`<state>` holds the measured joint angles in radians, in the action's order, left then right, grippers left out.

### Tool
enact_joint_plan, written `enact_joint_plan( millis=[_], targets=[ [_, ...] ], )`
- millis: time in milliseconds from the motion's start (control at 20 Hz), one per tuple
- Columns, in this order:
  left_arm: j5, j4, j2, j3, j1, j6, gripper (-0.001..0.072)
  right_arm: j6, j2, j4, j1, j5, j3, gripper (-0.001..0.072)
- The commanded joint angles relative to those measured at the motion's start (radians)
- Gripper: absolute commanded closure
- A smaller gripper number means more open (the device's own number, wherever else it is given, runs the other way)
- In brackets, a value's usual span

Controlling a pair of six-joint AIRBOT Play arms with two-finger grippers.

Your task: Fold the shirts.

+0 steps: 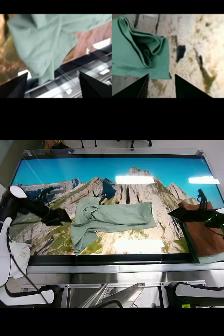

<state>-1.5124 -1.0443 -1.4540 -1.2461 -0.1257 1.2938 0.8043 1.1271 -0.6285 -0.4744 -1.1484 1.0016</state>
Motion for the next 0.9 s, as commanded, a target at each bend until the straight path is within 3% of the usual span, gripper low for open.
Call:
enact_joint_plan(
  millis=[0, 500, 600, 850],
  targets=[
    [0.108, -0.035, 0.168, 0.296, 0.002, -0.011, 0.0007, -0.011, 0.058, -0.022, 0.05, 0.011, -0.048, 0.0337],
    [0.327, -0.034, 0.525, 0.635, 0.002, -0.01, 0.0008, -0.012, 0.229, -0.011, 0.256, 0.116, -0.047, 0.0353],
    [0.373, -0.026, 0.549, 0.66, 0.002, -0.01, 0.0007, -0.014, 0.223, 0.002, 0.267, 0.112, -0.045, 0.0696],
    [0.432, 0.058, 0.455, 0.674, 0.002, -0.022, 0.0007, -0.014, 0.201, 0.023, 0.266, 0.112, -0.045, 0.0695]
  ],
)
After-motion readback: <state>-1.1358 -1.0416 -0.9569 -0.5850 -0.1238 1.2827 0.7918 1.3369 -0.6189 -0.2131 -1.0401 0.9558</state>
